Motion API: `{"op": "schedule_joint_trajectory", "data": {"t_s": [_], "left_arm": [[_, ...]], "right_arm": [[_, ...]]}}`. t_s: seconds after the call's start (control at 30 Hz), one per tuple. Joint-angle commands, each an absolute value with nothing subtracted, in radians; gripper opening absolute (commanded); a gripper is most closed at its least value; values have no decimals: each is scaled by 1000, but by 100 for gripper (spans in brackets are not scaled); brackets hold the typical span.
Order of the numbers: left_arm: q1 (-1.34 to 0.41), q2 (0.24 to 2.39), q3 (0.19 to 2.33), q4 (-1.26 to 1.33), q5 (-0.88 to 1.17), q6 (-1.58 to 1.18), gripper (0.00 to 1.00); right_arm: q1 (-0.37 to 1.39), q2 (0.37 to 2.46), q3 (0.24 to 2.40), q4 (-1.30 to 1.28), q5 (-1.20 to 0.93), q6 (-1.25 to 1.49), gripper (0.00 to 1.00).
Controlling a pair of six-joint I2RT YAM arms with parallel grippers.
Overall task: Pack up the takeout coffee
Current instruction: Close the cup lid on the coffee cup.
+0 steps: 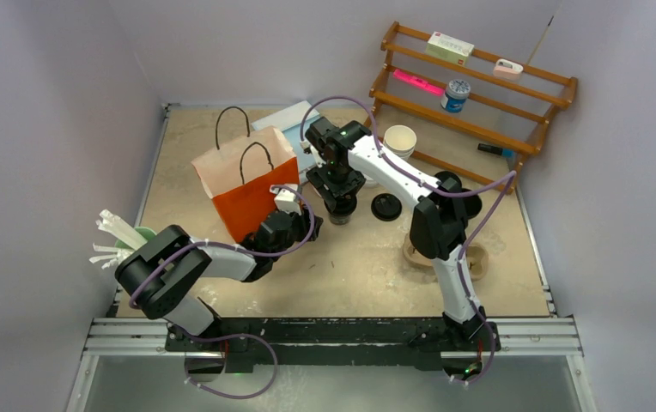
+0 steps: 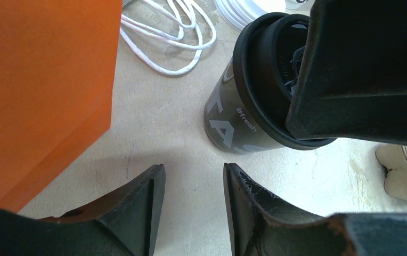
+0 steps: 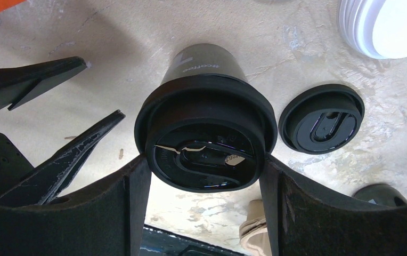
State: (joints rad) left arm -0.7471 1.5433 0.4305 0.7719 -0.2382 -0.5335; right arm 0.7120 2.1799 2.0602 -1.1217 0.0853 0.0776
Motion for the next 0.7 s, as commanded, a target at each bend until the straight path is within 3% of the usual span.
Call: {"op": "schedule_joint_trajectory", "data": {"t_s": [0.0,0.67], "left_arm": [[-742,1558,454,839,-233,-515,47],[-735,1591,455,865,-221,-506,47]], "right_arm": [[710,2345,1979,-1165,67,57,51],[709,2460,1902,-1124,82,59,49]]}}
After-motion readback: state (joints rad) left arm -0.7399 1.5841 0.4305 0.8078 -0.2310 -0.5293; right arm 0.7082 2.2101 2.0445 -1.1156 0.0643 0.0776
